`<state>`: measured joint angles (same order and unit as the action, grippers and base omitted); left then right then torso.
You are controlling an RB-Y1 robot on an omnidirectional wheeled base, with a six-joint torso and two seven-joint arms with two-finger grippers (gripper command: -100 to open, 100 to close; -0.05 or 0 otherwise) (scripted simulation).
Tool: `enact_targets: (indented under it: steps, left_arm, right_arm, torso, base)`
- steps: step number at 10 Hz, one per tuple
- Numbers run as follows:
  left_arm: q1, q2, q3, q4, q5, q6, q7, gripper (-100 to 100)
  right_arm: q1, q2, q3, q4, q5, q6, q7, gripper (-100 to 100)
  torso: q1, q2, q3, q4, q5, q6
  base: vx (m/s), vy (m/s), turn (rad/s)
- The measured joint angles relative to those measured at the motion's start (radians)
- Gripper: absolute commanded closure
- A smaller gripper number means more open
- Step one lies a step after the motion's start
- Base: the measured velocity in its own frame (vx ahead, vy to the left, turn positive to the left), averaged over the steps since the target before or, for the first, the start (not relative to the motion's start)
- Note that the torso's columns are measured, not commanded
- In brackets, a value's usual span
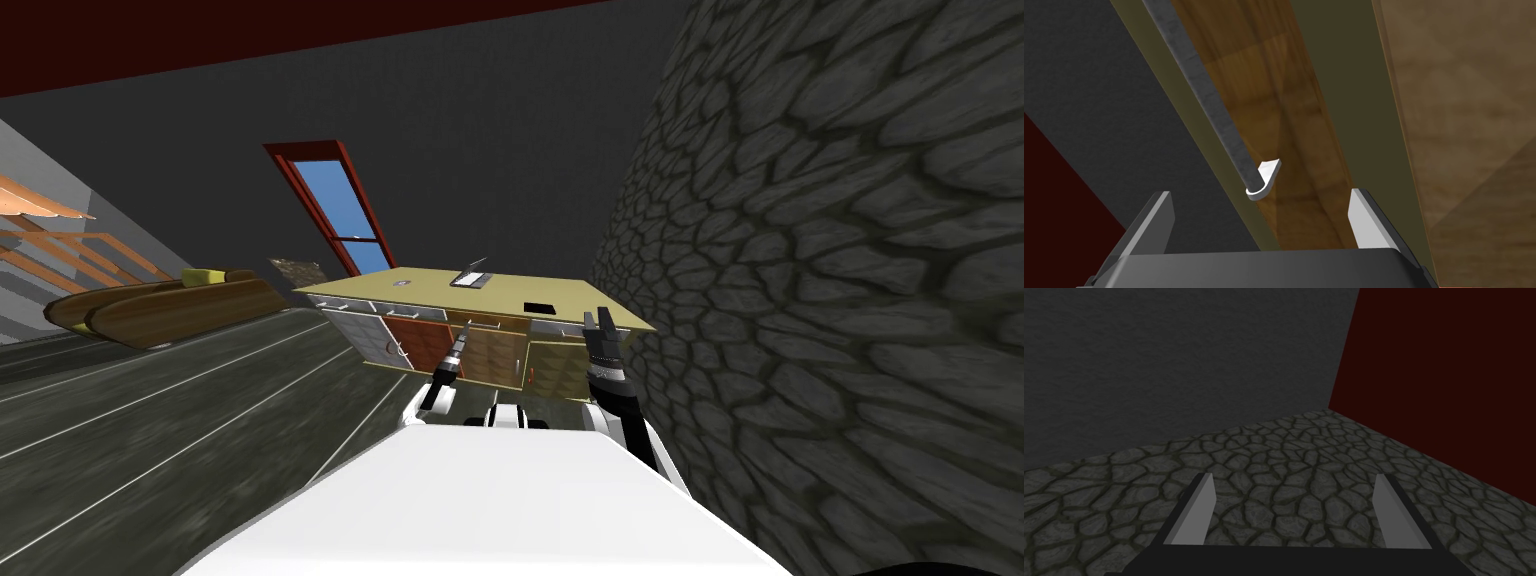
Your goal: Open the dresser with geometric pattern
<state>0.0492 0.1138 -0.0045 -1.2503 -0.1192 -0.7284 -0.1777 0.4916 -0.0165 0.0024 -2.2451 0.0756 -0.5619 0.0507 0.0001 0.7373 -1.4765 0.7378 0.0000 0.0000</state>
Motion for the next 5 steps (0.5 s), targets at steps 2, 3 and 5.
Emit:
enact_targets:
  steps: [2,3,5]
  left_arm:
    - [-0.021,0.001,0.001,-0.004,-0.001,0.039,0.008,-100]
    - [-0.026,-0.001,0.000,-0.010,-0.001,0.055,0.010,-100]
    - [-0.046,-0.001,0.001,-0.015,-0.002,0.095,0.018,-100]
  right_arm:
    - [0.000,0.000,0.000,0.000,0.000,0.000,0.000,0]
    - [0.000,0.000,0.000,0.000,0.000,0.000,0.000,0]
    - [0.000,0.000,0.000,0.000,0.000,0.000,0.000,0]
  torso:
    - [-0.001,0.000,0.000,0.000,0.000,0.000]
    - [0.000,0.001,0.000,0.000,0.000,0.000]
    - [0.000,0.002,0.001,0.001,0.000,0.000]
  base:
    - [-0.043,0.003,-0.008]
    - [-0.039,0.010,-0.006]
    - [-0.067,0.009,-0.013]
